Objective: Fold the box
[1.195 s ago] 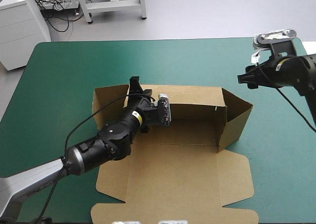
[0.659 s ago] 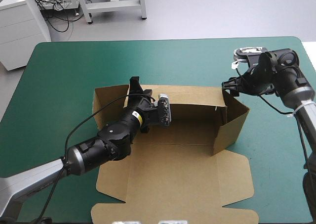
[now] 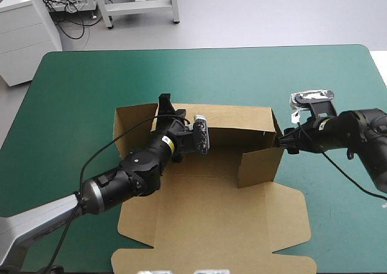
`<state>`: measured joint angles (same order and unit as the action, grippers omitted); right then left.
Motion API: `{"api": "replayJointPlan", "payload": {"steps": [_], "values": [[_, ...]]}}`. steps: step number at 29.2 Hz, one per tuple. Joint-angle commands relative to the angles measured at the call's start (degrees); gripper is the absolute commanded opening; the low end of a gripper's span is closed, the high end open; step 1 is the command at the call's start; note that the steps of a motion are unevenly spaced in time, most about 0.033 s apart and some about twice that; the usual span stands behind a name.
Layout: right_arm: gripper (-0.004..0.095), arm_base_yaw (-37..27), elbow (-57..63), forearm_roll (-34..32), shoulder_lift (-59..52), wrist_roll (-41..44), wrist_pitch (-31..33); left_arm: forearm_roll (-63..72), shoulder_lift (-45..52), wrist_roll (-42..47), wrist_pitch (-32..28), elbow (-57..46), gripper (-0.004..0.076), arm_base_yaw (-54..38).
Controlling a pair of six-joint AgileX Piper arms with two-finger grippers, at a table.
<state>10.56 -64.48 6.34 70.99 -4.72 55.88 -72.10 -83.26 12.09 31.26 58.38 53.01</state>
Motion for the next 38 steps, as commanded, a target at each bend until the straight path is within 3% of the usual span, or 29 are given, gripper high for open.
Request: {"api": "replayJointPlan", "payload": {"steps": [1, 7, 20, 38], "values": [[0.0639, -0.10, 0.61, 2.62, -3.30, -3.72, -3.51, 3.81, 0.63, 1.61, -1.18, 0.47, -0.0032, 0.36], [0.0639, -0.10, 1.89, 9.89, -3.86, -11.50, -3.38, 3.81, 0.63, 1.61, -1.18, 0.47, -0.0032, 0.36], [0.0640, -0.10, 1.89, 19.11, -3.75, -24.27, 3.00, 3.81, 0.63, 1.61, -1.32, 0.47, -0.0031, 0.36], [0.0640, -0.10, 1.89, 27.33, 0.25, -34.22, -5.28, 11.40, -0.06, -3.56, -1.48, 0.47, -0.0031, 0.36]]}}
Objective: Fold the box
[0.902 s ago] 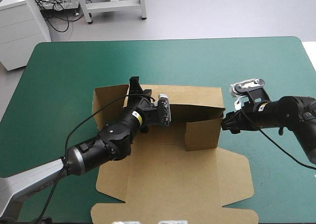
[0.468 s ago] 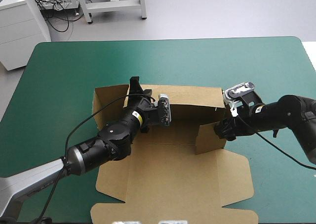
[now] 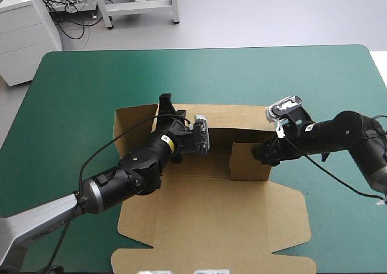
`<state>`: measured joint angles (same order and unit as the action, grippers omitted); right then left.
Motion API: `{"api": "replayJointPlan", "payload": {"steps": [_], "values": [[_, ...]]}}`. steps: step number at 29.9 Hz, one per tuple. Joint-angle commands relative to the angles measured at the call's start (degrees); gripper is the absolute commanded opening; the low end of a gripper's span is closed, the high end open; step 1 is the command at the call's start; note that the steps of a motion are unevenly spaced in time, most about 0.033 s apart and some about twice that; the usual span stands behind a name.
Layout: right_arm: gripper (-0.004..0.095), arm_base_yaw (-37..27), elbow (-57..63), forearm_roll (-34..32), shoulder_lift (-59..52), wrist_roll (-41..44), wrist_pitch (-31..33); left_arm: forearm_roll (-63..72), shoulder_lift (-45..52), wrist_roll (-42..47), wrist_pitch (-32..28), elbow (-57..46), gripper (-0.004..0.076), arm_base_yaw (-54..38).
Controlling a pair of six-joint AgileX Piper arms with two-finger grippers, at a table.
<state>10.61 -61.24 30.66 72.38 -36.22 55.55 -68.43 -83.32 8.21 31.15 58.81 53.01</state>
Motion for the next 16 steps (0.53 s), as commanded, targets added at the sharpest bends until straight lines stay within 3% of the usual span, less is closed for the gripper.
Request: {"api": "replayJointPlan", "payload": {"steps": [1, 10, 12, 16], "values": [[0.0640, -0.05, -1.35, 3.14, -1.14, -3.71, -5.78, 8.40, -0.20, 0.33, -1.50, 0.03, -0.0031, 0.36], [0.0633, -0.05, -1.35, 2.38, -0.09, -6.61, -8.73, 14.38, -0.94, -6.48, -1.24, 0.03, -0.0031, 2.22], [0.0575, -0.05, -1.35, 2.38, 0.36, -6.84, -8.73, 15.54, -0.94, -6.77, -0.44, 0.03, -0.0031, 2.22], [0.0328, -0.05, -1.35, 2.63, 0.68, -7.01, -8.60, 15.42, -0.94, -6.77, 0.03, 0.03, -0.0031, 2.22]]}}
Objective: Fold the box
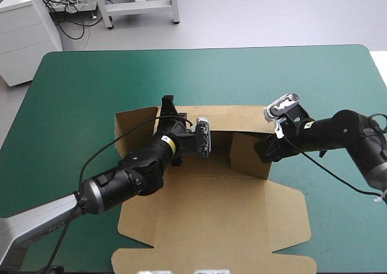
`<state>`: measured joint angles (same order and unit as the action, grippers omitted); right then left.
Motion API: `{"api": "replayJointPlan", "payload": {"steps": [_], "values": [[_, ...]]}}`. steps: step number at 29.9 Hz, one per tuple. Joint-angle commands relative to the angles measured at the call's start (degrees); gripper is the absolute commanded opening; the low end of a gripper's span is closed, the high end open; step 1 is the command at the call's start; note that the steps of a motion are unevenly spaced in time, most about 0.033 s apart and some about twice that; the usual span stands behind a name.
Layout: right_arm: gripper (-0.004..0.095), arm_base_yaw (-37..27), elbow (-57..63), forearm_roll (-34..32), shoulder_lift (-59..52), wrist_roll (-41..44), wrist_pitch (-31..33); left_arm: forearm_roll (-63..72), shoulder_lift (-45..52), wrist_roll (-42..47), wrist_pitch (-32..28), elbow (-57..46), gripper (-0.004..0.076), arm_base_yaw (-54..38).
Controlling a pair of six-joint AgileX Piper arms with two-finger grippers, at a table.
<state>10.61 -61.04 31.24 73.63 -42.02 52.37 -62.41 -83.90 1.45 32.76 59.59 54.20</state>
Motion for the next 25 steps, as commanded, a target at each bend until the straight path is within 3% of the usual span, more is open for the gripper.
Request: {"api": "replayJointPlan", "payload": {"steps": [1, 3, 6, 13, 17, 22, 25], "values": [[0.0250, -0.05, -1.54, 2.05, -0.57, -1.35, -5.29, 9.40, -0.36, -0.01, -1.58, -0.74, -0.0031, 1.03], [0.0109, -0.05, -1.54, 2.05, -0.57, -1.35, -4.60, 9.40, -0.36, -0.01, -1.58, -0.74, -0.0031, 1.03], [-0.0023, -0.05, -1.75, 2.29, -0.57, -1.35, -3.16, 9.31, -0.36, -0.01, -1.58, -0.74, -0.0031, 1.03], [-0.0021, -0.05, -1.73, 2.42, -0.57, -0.97, -3.04, 9.31, 0.19, -0.01, -2.03, -0.62, -0.0020, 1.03], [-0.0021, -0.05, -1.73, 2.42, -0.57, -0.57, -4.79, 9.48, 1.74, 0.09, -2.45, 1.04, 0.0107, 1.03], [-0.0016, -0.05, -1.73, 2.42, -0.57, 2.62, -9.09, 9.30, 4.17, 0.19, -1.30, 6.10, 0.0388, 1.76], [-0.0016, -0.05, -1.73, 1.85, -0.57, 6.76, -13.64, 9.30, 4.68, -0.05, 1.86, 9.23, 0.0468, 3.84]]}}
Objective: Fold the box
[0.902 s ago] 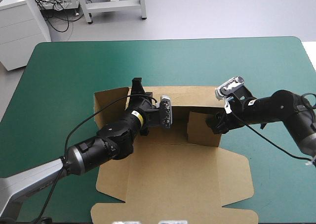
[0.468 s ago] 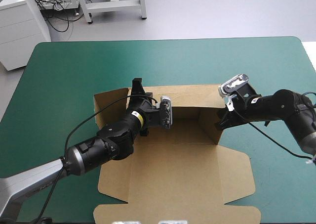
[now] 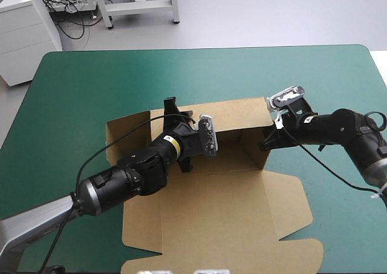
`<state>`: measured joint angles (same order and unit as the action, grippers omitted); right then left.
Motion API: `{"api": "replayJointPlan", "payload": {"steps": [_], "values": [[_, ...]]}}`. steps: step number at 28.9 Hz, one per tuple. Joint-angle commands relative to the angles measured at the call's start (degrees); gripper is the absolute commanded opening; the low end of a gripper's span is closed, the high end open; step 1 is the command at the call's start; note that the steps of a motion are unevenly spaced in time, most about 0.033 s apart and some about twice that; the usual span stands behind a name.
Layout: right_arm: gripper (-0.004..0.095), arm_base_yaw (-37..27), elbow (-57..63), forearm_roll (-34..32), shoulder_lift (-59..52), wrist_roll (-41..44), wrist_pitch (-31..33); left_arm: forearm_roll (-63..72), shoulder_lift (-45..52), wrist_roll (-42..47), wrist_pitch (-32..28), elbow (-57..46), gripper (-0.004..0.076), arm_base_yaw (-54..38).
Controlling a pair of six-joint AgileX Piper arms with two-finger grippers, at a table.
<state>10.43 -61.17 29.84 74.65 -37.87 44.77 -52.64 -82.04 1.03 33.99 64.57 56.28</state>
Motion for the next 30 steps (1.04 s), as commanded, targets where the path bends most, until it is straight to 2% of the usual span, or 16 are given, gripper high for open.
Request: {"api": "replayJointPlan", "payload": {"steps": [1, 3, 6, 8, 10, 13, 14, 15, 18, 20, 27, 30], "values": [[-0.0015, 0.14, -1.60, 3.25, -1.59, 3.55, -8.02, -0.47, 2.87, 0.12, 2.24, 5.53, 0.0475, 2.63], [-0.0016, 0.14, -1.60, 2.56, -1.31, 6.09, -11.27, -0.47, 2.87, -0.66, 7.87, 8.23, 0.0478, 5.70], [-0.0016, 0.14, -2.65, -0.95, -0.10, 11.46, -12.26, 0.01, 2.87, -3.75, 14.69, 11.69, 0.0478, 10.89], [-0.0016, 0.14, -3.74, -4.00, 0.94, 15.07, -11.50, 0.58, 3.40, -4.52, 16.77, 13.90, 0.0477, 13.92], [-0.0016, 0.14, -4.50, -5.44, 1.29, 16.84, -10.91, 1.66, 4.14, -4.52, 17.53, 16.33, 0.0440, 17.04], [-0.0018, 0.14, -5.89, -6.60, 1.39, 16.84, -10.15, 3.45, 5.26, -5.52, 19.57, 19.90, 0.0223, 19.03], [-0.0018, 0.14, -6.59, -7.05, 1.39, 16.84, -9.55, 5.73, 5.70, -7.06, 21.38, 21.78, 0.0085, 19.03], [-0.0018, 0.14, -6.95, -7.18, 1.39, 16.84, -9.13, 7.54, 5.68, -8.17, 22.84, 23.08, -0.0017, 18.72], [-0.0018, 0.14, -8.32, -7.18, 1.39, 16.84, -7.12, 14.67, 5.68, -10.70, 30.02, 27.89, -0.0006, 16.70], [-0.0018, 0.14, -9.15, -7.18, 1.28, 16.84, -6.14, 20.74, 5.58, -13.51, 32.05, 30.35, -0.0007, 13.36], [-0.0018, 0.14, -12.66, -7.40, 1.28, 17.00, 0.55, 42.11, 5.89, -21.51, 32.90, 35.98, -0.0007, -4.03], [-0.0018, 0.14, -13.65, -9.18, 1.28, 18.81, 3.78, 51.27, 6.51, -23.46, 33.05, 36.86, -0.0008, -15.50]]}}
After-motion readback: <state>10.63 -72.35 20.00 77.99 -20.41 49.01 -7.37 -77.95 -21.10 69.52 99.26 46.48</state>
